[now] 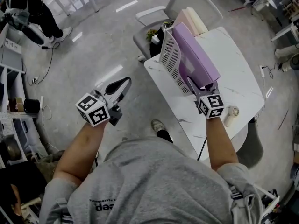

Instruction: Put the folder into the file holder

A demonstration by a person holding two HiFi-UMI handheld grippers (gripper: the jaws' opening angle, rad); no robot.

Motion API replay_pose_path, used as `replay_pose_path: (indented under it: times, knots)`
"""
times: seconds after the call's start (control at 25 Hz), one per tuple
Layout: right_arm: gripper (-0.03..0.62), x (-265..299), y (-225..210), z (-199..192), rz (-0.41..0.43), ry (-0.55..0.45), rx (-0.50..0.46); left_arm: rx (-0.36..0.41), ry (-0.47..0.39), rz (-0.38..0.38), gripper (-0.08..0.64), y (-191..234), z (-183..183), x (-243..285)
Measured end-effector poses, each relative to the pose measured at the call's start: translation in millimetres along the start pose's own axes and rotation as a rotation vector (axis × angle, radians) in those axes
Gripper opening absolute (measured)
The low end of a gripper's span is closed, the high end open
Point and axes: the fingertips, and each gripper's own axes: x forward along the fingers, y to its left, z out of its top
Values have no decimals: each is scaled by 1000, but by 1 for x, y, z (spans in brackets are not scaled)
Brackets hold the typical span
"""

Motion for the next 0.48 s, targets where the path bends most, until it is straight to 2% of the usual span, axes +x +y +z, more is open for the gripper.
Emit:
replay_pose_path:
  times: [0.48]
  knots:
    - [298, -55, 19, -10, -118, 63, 36, 18, -30, -25, 60, -13, 4, -55]
